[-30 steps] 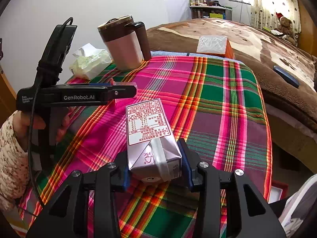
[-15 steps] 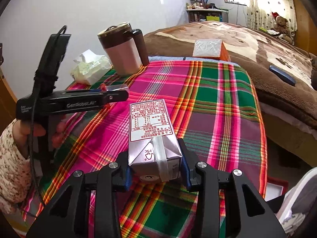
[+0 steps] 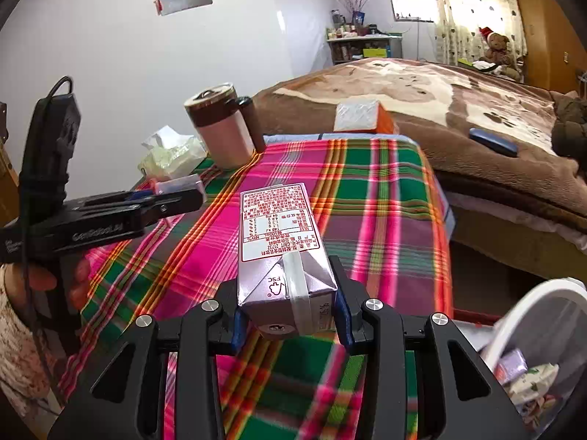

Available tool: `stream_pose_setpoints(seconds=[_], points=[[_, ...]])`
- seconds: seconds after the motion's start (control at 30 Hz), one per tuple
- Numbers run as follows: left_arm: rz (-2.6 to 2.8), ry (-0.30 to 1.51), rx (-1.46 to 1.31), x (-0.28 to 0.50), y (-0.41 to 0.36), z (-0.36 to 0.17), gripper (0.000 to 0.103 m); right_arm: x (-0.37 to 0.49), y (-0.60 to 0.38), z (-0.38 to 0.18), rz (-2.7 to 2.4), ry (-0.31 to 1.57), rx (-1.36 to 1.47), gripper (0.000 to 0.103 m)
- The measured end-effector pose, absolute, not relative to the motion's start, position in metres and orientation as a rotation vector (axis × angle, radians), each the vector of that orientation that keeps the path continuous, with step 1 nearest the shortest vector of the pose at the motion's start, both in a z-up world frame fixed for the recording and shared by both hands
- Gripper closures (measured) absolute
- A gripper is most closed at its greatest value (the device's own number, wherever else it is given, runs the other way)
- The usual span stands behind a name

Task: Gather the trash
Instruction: 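Carry jelly cup and carton over the wastebasket and open both tools to drop them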

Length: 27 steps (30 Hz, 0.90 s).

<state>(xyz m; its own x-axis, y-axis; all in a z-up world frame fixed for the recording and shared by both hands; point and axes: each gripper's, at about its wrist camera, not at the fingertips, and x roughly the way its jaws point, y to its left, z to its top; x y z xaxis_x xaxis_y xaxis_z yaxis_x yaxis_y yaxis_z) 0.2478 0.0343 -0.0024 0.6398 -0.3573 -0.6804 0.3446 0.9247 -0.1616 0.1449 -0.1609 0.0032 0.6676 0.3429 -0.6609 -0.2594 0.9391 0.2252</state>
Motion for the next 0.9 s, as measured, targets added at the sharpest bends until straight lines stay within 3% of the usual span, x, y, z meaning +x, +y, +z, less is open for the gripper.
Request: stream_pose_setpoints(seconds=[0.5,0.9], points=[[-0.466,0.679,-0.001,0.172,-0.005,0.036,0.058,0.088,-0.208,0.028,0.23,0.68,0.164,0.064],[-0.591,0.679,0.034,0.138,-0.075,0.035,0.058,0.049,-0.268,0.032,0.058,0.643,0.202,0.064]])
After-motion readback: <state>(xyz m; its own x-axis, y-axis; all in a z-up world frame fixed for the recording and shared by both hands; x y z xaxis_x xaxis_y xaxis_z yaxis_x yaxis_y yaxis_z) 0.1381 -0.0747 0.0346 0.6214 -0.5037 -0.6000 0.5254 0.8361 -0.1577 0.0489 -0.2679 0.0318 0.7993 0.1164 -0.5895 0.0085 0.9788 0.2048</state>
